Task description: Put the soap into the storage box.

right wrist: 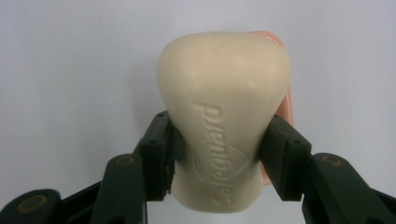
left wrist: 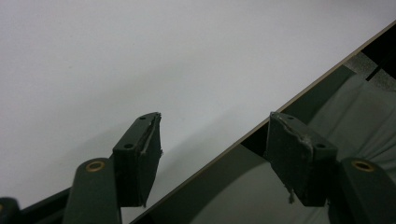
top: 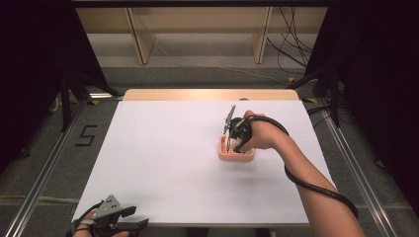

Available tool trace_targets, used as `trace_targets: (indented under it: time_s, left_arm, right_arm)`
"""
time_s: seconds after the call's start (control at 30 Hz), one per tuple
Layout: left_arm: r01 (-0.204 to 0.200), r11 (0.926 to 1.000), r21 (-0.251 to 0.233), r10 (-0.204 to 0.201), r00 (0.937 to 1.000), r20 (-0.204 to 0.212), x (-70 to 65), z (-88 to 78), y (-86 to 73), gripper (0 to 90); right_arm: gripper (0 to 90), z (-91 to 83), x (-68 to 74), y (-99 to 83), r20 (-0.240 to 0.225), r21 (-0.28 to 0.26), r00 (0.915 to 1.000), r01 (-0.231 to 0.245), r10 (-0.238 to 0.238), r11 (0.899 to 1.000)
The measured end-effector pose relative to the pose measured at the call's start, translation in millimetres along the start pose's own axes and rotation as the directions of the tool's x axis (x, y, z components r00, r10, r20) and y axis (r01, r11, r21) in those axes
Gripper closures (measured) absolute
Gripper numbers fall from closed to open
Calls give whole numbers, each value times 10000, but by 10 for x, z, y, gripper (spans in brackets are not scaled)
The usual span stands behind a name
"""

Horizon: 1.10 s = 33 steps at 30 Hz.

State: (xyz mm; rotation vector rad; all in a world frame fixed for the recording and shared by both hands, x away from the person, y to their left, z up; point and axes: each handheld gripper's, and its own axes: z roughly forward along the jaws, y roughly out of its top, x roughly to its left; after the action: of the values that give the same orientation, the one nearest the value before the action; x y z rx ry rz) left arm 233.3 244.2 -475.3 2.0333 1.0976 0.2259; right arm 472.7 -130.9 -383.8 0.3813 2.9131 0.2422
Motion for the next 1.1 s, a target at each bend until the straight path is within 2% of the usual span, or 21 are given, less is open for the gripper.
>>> trace_targets:
  time_s: [0.03,0.13,0.2,0.27,0.33,0.4,0.43,0.47,0.53,0.6,0.63,0.67,0.7,0.73,0.77,0.8,0.83,0.9,0.93,1.0,1.1]
  left_arm:
    - [-8,10000,3,8,10000,-2,0,0,0,352]
    - [-14,10000,0,14,10000,-8,0,-1,1,352]
    - [-26,10000,12,26,10000,-16,0,-2,1,351]
    - [-23,10000,11,23,10000,-20,0,-1,0,352]
    - [-27,10000,9,27,10000,-18,1,-2,1,351]
    - [-31,10000,13,31,10000,-11,-1,-2,0,352]
    - [-90,9999,74,90,10000,-17,4,-7,1,351]
    - [-36,10000,23,36,10000,-17,0,-2,0,351]
    - [-21,10000,14,21,10000,-3,0,-1,0,351]
    - [-30,10000,15,30,10000,-9,0,-2,0,351]
    - [-41,10000,23,41,10000,-6,0,-3,0,352]
    - [97,9999,-105,-97,10000,9,-9,5,-1,352]
    - [96,9999,-108,-95,10000,13,-9,6,-2,351]
    - [94,9999,-106,-94,10000,8,-10,6,-2,352]
    - [44,10000,-60,-44,10000,-4,-6,2,-1,351]
    - [-84,9999,55,84,10000,-13,3,-6,1,352]
    - [47,10000,-62,-47,10000,5,-7,3,-1,351]
    - [-72,10000,61,72,10000,-8,2,-5,1,352]
    - [50,10000,-62,-50,10000,-5,-7,3,-1,351]
    - [-122,9999,95,122,9999,-11,5,-9,1,351]
    - [57,10000,-79,-57,10000,-1,-9,3,-2,352]
  right_arm:
    - [505,-3,-3,3,53,10,10000,-32,32,10000]
    - [505,6,-35,17,87,-155,9995,295,-293,9994]
    - [505,-5,-21,19,117,9,9999,-94,94,10000]
    - [505,8,-64,20,127,-173,9996,273,-271,9995]
    - [504,-1,-49,27,150,-95,9998,-103,104,9999]
    - [504,6,-73,29,155,-135,9998,88,-86,9999]
    - [505,5,-72,24,204,-99,9998,-66,68,9999]
    - [505,14,-101,25,265,-187,9990,368,-363,9991]
    - [504,8,-78,25,274,-61,9995,-120,122,9999]
    - [505,25,-106,29,252,-193,9993,275,-270,9994]
    - [505,30,-116,24,331,-245,9991,257,-249,9994]
    - [504,27,-108,24,258,-134,9997,-30,34,9999]
    - [505,23,-117,28,248,-147,9997,91,-88,9998]
    - [504,17,-111,24,298,-87,9994,-163,165,9998]
    - [505,29,-123,15,236,-171,9996,-136,140,9998]
    - [505,29,-147,21,327,-150,9993,200,-195,9997]
    - [505,25,-128,29,338,-98,9994,-43,46,9999]
    - [504,28,-146,29,297,-167,9994,179,-174,9997]
    - [505,28,-145,30,372,-185,9992,139,-132,9997]
    - [505,23,-130,33,395,-8,9990,-224,224,9997]
    - [504,34,-140,40,406,8,9990,-174,174,9998]
